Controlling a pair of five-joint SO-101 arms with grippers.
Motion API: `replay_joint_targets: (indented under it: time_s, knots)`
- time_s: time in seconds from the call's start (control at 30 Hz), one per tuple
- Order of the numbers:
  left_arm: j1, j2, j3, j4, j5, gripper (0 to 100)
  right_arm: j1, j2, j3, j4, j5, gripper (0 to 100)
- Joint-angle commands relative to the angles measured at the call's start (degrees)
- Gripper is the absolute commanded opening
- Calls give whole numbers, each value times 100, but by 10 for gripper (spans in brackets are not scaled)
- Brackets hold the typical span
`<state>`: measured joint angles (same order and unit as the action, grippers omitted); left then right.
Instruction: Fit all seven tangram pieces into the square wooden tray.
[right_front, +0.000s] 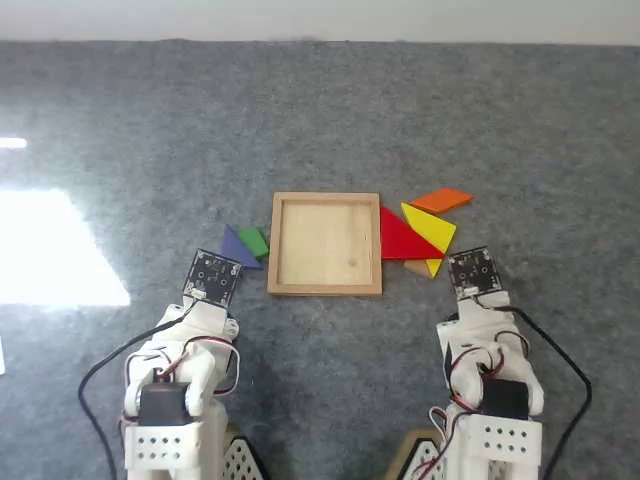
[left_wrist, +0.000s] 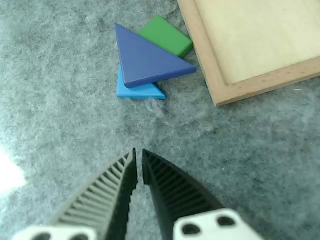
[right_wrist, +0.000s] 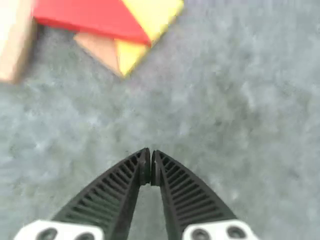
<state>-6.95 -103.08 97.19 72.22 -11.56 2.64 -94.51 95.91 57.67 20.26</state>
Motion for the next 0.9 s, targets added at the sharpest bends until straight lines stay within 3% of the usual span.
replay_joint_targets:
  time_s: [0.0,0.07,0.17,0.43,0.57,0.87]
  knots:
    - [-18,-114,-75,35,26,18,92,-92,-132,-418,897,35]
    - [-18,-114,-75,35,26,18,374,-84,-404,-418,1292,35]
    - [-18,-114,-75,35,26,18,505,-31,-844,-418,1073,35]
    - [-18,-114,-75,35,26,18,-312,699,-2857,576,897,35]
    - [-18,-114,-75,35,26,18,-629,2431,-4132,629,624,35]
    - [-18,-114,-75,35,26,18,-2158,7266,-7024,611,105,44]
